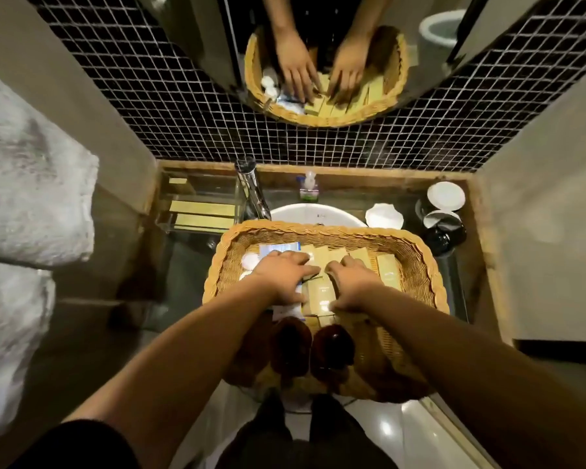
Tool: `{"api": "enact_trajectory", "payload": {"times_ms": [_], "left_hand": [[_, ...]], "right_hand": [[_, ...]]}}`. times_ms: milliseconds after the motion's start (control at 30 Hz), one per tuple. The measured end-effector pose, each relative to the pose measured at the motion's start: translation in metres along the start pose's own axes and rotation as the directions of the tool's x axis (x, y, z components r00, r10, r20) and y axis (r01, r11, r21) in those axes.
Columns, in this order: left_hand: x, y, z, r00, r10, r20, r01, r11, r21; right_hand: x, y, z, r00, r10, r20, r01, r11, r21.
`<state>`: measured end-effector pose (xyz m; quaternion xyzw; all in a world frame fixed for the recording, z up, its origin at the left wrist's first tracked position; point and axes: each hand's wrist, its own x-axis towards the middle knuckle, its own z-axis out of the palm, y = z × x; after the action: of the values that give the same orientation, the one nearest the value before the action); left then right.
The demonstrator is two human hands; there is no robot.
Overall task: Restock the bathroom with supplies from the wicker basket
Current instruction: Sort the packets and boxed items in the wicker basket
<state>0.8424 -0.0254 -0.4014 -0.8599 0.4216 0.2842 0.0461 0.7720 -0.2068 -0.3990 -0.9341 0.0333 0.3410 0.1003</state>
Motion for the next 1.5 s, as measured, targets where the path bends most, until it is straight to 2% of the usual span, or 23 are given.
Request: {"api": "enact_trajectory", "payload": {"times_ms": [133,233,333,467,667,767,867,933,1000,1067,1133,1233,1367,1500], "left_hand": [[0.013,0.001,0.01,0.999,0.041,0.034,-0.041,0.999,-0.004],[0.016,0.001,0.017,0.994,0.082,-0.067,-0.085,0.995,-0.045],[0.018,0.0,0.025,0.979,0.104,-0.177,-0.109,0.994,-0.017],[0.026,-0.002,0.026,0.984,0.055,-0.167,-0.046,0.997,0.059],[0.029,-0.007,0.026,0.944,0.074,-0.322,-0.036,0.992,0.123],[0.029,-0.012,0.025,0.93,-0.015,-0.367,0.016,1.0,-0.001],[0.025,-0.021,0.012,0.905,-0.21,-0.369,0.102,0.951,-0.29],[0.014,-0.029,0.007,0.857,-0.318,-0.406,0.12,0.889,-0.442],[-0.002,-0.039,0.001,0.79,-0.399,-0.466,0.109,0.839,-0.534],[-0.015,-0.049,-0.008,0.713,-0.477,-0.514,0.087,0.788,-0.609],[-0.046,-0.068,-0.023,0.605,-0.604,-0.518,0.101,0.704,-0.703],[-0.05,-0.069,-0.031,0.561,-0.682,-0.469,0.108,0.622,-0.776],[-0.076,-0.095,-0.046,0.419,-0.802,-0.426,0.067,0.495,-0.866],[-0.091,-0.117,-0.052,0.332,-0.832,-0.446,0.028,0.481,-0.876]], "right_hand": [[0.002,0.002,0.021,0.995,-0.075,-0.072,0.071,0.996,-0.056],[0.004,0.002,0.029,0.994,-0.079,-0.082,0.077,0.996,-0.034],[0.006,0.001,0.033,0.992,-0.057,-0.113,0.061,0.998,0.036],[0.01,0.0,0.034,0.982,-0.02,-0.189,0.045,0.991,0.127],[0.013,0.001,0.033,0.975,0.065,-0.212,0.021,0.924,0.382],[0.013,0.002,0.037,0.948,0.144,-0.284,0.035,0.84,0.542],[0.014,0.0,0.031,0.92,0.187,-0.344,0.11,0.718,0.687],[0.012,-0.008,0.018,0.92,0.218,-0.326,0.136,0.601,0.788],[0.014,-0.017,0.003,0.911,0.2,-0.359,0.206,0.534,0.82],[0.02,-0.025,-0.01,0.902,0.139,-0.408,0.285,0.519,0.806],[0.025,-0.054,-0.033,0.871,0.047,-0.489,0.387,0.546,0.743],[0.034,-0.063,-0.043,0.885,0.001,-0.465,0.396,0.525,0.754],[0.05,-0.103,-0.075,0.844,-0.106,-0.526,0.505,0.488,0.712],[0.064,-0.131,-0.097,0.834,-0.145,-0.532,0.535,0.446,0.718]]}}
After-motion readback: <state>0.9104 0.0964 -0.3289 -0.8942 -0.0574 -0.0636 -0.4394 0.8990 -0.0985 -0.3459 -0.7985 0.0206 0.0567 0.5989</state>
